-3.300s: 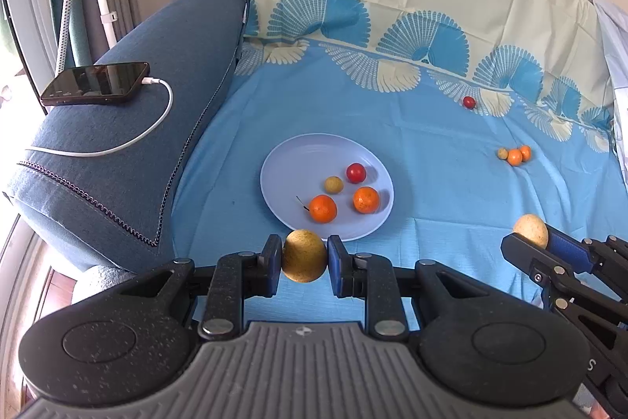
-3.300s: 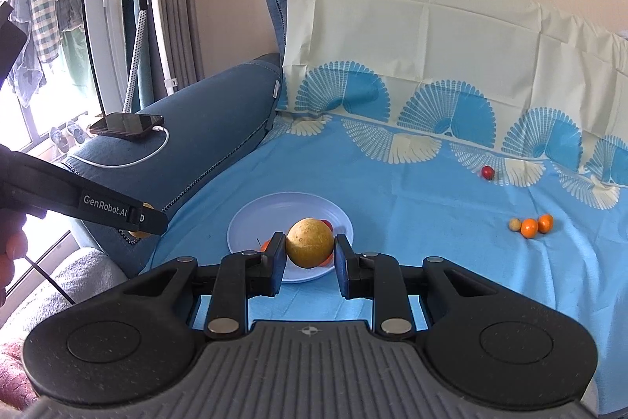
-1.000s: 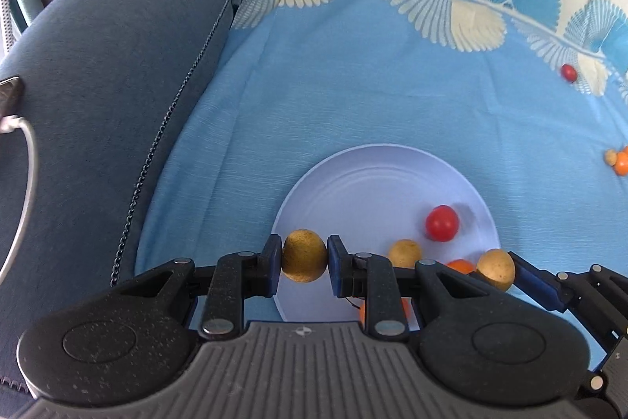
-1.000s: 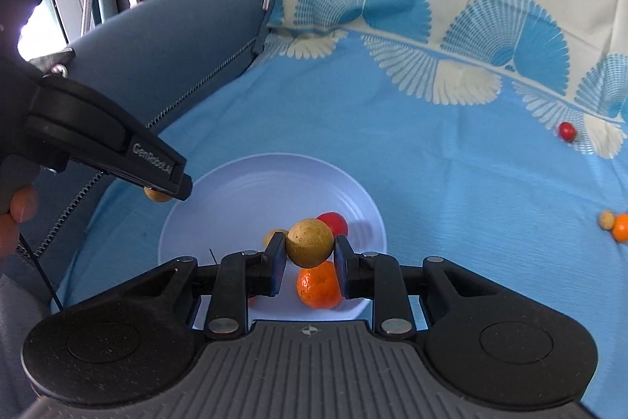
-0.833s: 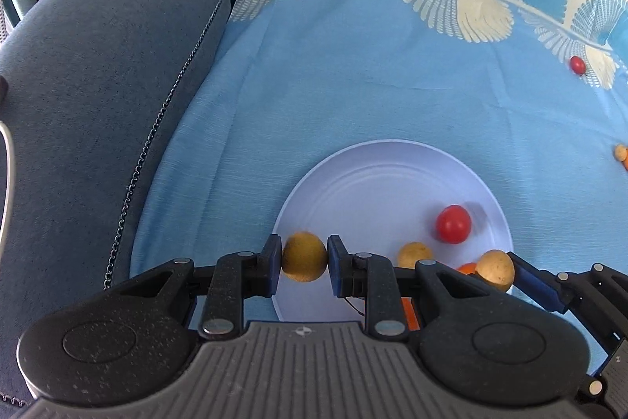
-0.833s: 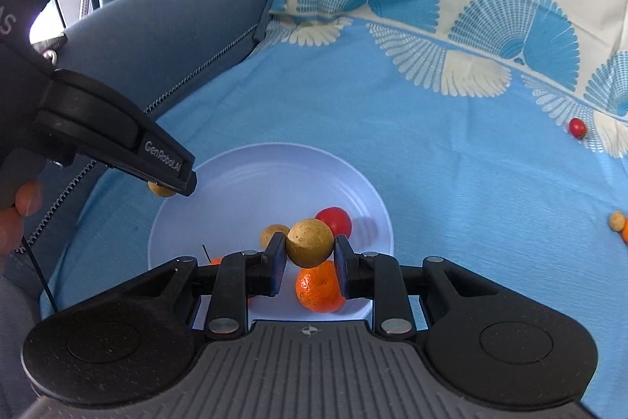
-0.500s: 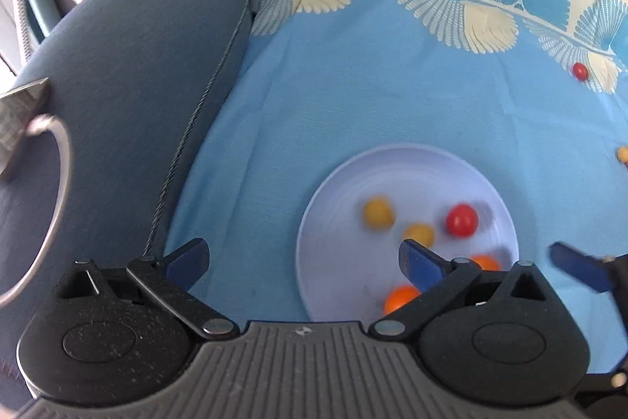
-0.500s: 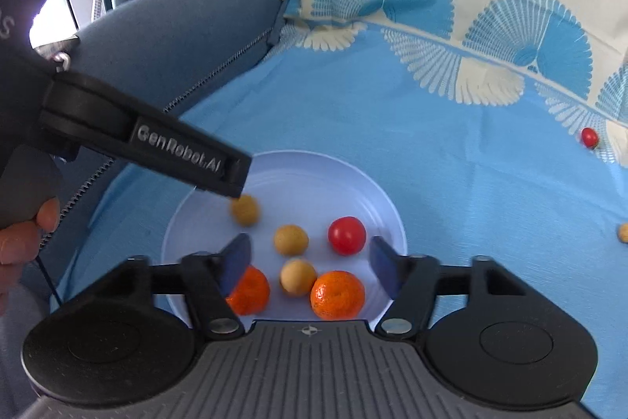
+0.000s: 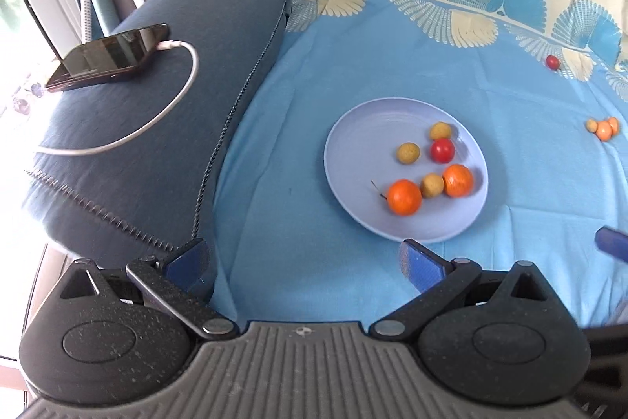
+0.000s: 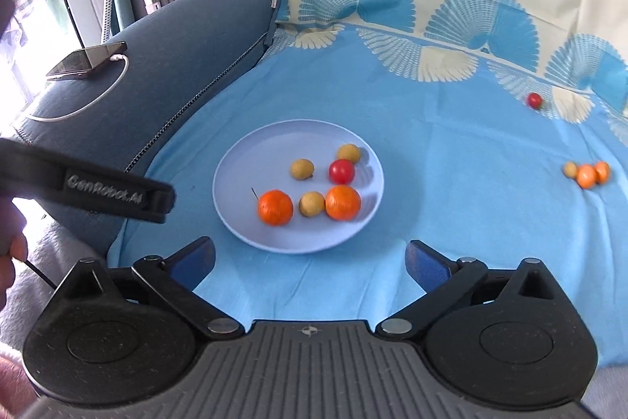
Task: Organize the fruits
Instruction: 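Move both tools back toward the remaining fruit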
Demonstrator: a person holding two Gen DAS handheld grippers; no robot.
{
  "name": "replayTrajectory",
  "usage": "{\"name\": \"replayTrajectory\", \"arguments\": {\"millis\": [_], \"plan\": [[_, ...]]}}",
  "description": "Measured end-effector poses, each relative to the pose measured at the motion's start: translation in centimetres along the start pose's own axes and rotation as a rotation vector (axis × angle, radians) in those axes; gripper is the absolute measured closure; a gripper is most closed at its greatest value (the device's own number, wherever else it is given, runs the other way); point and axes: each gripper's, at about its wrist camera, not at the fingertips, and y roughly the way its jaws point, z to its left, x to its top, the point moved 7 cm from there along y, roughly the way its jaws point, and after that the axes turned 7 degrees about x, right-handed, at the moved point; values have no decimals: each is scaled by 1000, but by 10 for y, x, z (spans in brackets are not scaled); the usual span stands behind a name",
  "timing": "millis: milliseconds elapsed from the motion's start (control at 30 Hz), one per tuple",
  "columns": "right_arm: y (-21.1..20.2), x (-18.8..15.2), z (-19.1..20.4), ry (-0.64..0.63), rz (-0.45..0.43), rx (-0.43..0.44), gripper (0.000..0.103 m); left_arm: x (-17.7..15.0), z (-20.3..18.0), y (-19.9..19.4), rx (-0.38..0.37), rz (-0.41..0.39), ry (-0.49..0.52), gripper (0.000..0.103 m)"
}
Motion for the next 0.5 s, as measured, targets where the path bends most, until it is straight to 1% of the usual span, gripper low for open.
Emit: {"name": "replayTrajectory", "arguments": {"millis": [100,200,500], "plan": [[-19,-2,3,6,-31,-27,1,-8,4,-18,15,-31,2,0],[-40,-4,4,15,-74,-45,1,-12,6,-36,15,-66,-6,0],[-92,-6,13,-7,-190,-26,1,-25,3,-83,8,-151,0,0]]}}
